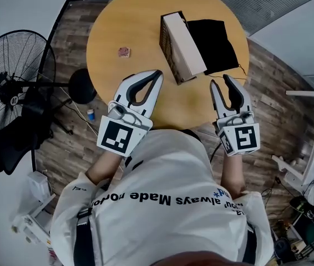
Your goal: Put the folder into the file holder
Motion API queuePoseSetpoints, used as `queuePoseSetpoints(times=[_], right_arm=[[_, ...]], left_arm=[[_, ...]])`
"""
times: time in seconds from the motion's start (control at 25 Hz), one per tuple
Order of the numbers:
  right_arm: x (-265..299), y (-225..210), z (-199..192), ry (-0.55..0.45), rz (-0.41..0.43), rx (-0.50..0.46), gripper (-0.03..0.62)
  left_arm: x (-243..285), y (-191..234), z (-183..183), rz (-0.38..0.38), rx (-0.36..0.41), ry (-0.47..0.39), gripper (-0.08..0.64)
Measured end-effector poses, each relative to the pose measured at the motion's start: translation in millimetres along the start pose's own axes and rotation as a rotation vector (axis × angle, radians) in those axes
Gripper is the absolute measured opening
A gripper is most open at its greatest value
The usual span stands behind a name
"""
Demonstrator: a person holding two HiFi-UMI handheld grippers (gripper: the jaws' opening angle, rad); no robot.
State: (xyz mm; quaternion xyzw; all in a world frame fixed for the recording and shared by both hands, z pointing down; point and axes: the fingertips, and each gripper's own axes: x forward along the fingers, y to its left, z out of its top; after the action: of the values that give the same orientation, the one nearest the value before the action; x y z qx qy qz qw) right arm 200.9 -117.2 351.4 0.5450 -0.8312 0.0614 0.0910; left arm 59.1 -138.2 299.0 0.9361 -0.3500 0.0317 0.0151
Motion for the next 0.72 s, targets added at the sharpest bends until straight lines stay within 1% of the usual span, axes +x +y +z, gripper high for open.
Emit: queuePoseSetpoints(times=[0.2, 0.48, 0.72], right_arm=[[-12, 5, 21, -0.019, 0.005, -0.019, 0.132], [-22, 17, 45, -0.048, 0.021, -0.023, 0.082], [-27, 20, 56, -0.069, 0.018, -0.013, 0.069]], left_arm=[[1, 0, 2, -0.007, 0.001, -0.008, 0.024], [1, 2, 4, -0.011, -0.002, -0.013, 0.023], [2, 4, 8, -0.012, -0.002, -0.021, 0.023]])
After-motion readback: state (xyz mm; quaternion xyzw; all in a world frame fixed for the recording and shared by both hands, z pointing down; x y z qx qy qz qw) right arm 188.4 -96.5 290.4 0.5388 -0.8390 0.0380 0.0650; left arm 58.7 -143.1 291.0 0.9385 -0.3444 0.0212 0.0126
